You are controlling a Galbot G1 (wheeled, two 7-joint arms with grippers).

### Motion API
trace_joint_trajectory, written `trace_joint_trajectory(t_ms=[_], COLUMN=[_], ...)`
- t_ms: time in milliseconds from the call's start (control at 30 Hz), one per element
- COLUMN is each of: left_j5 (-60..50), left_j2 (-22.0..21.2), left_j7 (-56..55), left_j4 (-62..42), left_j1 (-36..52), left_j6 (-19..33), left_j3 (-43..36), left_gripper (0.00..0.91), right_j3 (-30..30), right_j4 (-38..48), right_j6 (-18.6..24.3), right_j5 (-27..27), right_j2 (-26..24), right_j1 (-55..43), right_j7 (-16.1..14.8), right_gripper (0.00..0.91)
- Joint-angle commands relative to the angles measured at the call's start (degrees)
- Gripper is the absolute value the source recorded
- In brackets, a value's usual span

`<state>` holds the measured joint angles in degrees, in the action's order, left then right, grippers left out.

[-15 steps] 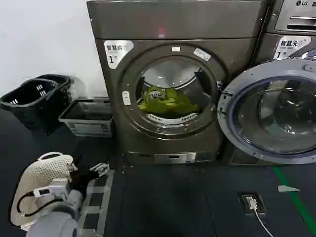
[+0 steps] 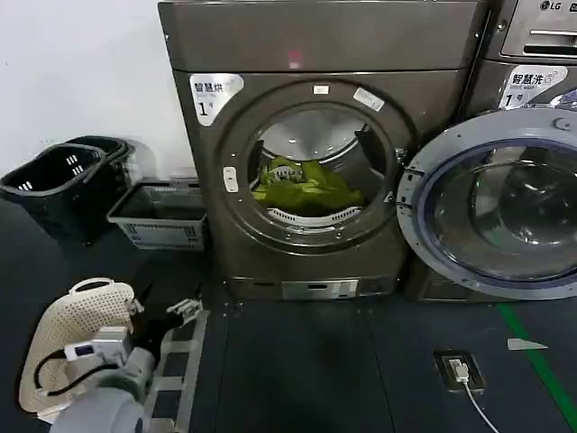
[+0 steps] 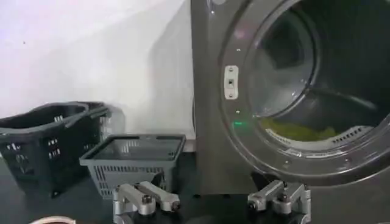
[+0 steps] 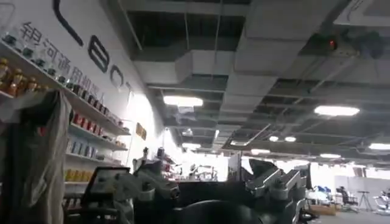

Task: Grasp the clothes from the dryer.

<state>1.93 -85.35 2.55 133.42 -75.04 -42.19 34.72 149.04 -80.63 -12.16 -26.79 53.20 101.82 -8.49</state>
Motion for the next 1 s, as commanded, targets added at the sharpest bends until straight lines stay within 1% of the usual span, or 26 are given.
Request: trace_joint_trajectory(t_ms=[33, 367, 533, 1000], left_j5=[-0.5, -0.2, -0.2, -0.1], left_j2=[0.2, 0.5, 0.3, 0.2], left_j7=[0.0, 0.1, 0.1, 0.5], left_j4=[0.2, 0.5, 0.5, 0.1], left_j1=[-0.1, -0.1, 0.0, 0.3], left_j6=[-2.8, -2.8, -2.8, -2.8], left_j3=[-0.1, 0.0, -0.4, -0.7], left_gripper=[0.907, 0.907, 0.907, 0.907], right_j3=[0.0, 0.5, 0.7, 1.4], right_j4=[0.4, 0.6, 0.7, 1.4], right_j6=[0.9, 0.3, -0.1, -0.1], right_j5=[-0.3, -0.3, -0.3, -0.2], right_j2=[0.0, -0.1, 0.2, 0.0], right_j1=[0.1, 0.3, 0.5, 0.7], right_j7=[1.0, 0.9, 1.4, 1.9], right_gripper=[0.907, 0.907, 0.907, 0.907])
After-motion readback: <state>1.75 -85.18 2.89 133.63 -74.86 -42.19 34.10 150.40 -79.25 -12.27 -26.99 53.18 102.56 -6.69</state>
